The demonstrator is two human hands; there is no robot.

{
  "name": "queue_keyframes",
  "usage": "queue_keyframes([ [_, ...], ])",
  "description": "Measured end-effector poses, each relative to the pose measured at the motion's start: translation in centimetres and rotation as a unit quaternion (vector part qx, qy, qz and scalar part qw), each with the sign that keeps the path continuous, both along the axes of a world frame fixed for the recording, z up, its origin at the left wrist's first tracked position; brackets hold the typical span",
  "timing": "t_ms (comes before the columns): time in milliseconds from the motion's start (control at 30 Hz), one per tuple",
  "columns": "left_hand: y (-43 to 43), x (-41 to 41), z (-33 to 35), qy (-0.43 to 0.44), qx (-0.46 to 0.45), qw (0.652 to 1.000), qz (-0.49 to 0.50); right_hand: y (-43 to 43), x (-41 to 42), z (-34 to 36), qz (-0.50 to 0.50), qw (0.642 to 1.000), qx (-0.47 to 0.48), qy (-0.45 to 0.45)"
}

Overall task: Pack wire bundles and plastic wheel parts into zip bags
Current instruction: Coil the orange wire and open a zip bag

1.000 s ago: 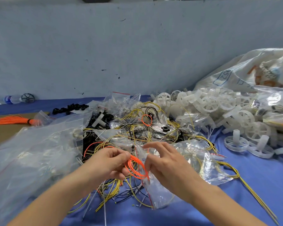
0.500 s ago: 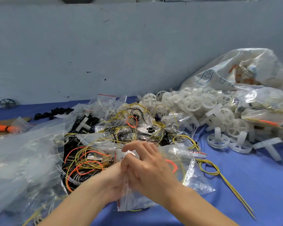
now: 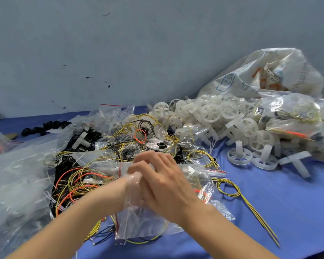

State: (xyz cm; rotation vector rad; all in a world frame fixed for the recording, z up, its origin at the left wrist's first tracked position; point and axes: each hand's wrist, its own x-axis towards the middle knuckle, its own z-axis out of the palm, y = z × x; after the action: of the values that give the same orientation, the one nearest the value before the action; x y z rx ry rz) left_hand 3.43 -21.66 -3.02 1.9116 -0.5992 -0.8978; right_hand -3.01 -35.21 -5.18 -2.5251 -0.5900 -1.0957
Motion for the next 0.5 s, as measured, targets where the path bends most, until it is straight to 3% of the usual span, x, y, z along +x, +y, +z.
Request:
queue_keyframes([
  [67,0.7,0.6,0.1,0.037,-0.028,0.999,-0.009,-0.5,0.2,0.2,-0.028,0.999,0.016,0.004],
  [167,3.4,2.2,0.1,0.089,-0.047,0.993,0.065,-1.8,0.8,0.4,-0.08,0.996,0.032,0.019],
  [367,8.2,5.3,0.9,0.072,-0.107,0.974,0.189,-3.6,1.9,0.0,-0.155,0.979,0.12,0.063],
  [500,9.2,6.5,0.9,0.051,-0.134,0.96,0.241,-3.6,3.0,-1.0,-0.181,0.973,0.066,0.129],
])
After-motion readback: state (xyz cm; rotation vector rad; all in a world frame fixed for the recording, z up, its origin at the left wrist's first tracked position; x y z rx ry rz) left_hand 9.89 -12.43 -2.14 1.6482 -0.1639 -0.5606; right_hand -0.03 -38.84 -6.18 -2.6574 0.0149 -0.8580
